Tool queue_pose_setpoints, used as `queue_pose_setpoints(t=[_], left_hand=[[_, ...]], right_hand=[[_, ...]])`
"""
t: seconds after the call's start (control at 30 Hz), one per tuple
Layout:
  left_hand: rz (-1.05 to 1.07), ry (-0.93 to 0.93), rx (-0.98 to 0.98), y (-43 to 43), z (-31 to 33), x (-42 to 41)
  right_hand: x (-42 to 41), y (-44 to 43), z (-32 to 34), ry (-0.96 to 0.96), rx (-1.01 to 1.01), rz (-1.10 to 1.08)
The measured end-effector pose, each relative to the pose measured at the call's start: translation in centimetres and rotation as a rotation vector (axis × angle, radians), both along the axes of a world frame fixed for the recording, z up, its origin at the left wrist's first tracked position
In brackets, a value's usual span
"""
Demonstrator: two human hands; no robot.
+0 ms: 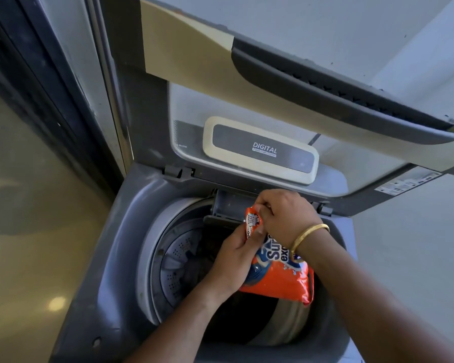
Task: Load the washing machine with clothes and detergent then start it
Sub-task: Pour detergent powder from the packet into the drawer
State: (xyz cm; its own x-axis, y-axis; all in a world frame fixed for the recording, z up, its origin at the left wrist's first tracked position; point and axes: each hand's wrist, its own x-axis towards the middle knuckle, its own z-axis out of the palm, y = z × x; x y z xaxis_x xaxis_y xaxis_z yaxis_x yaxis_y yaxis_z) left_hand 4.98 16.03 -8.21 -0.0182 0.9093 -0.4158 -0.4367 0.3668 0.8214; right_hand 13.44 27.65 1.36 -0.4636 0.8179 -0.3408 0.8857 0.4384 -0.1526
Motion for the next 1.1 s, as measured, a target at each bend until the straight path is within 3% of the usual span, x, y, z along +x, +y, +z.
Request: queue_pose_setpoints(t=[0.37, 1.1], left_hand=[[-0.038, -0.136, -0.109, -0.2, 1.3, -0.9], [-0.100, -0.128, -0.190, 0.4, 1.7, -1.9]], right_hand=[[-1.2, 0.6, -0.2, -0.063, -0.026, -0.068], [-2.1, 0.4, -1.2, -0.050, -0.022, -0.124]])
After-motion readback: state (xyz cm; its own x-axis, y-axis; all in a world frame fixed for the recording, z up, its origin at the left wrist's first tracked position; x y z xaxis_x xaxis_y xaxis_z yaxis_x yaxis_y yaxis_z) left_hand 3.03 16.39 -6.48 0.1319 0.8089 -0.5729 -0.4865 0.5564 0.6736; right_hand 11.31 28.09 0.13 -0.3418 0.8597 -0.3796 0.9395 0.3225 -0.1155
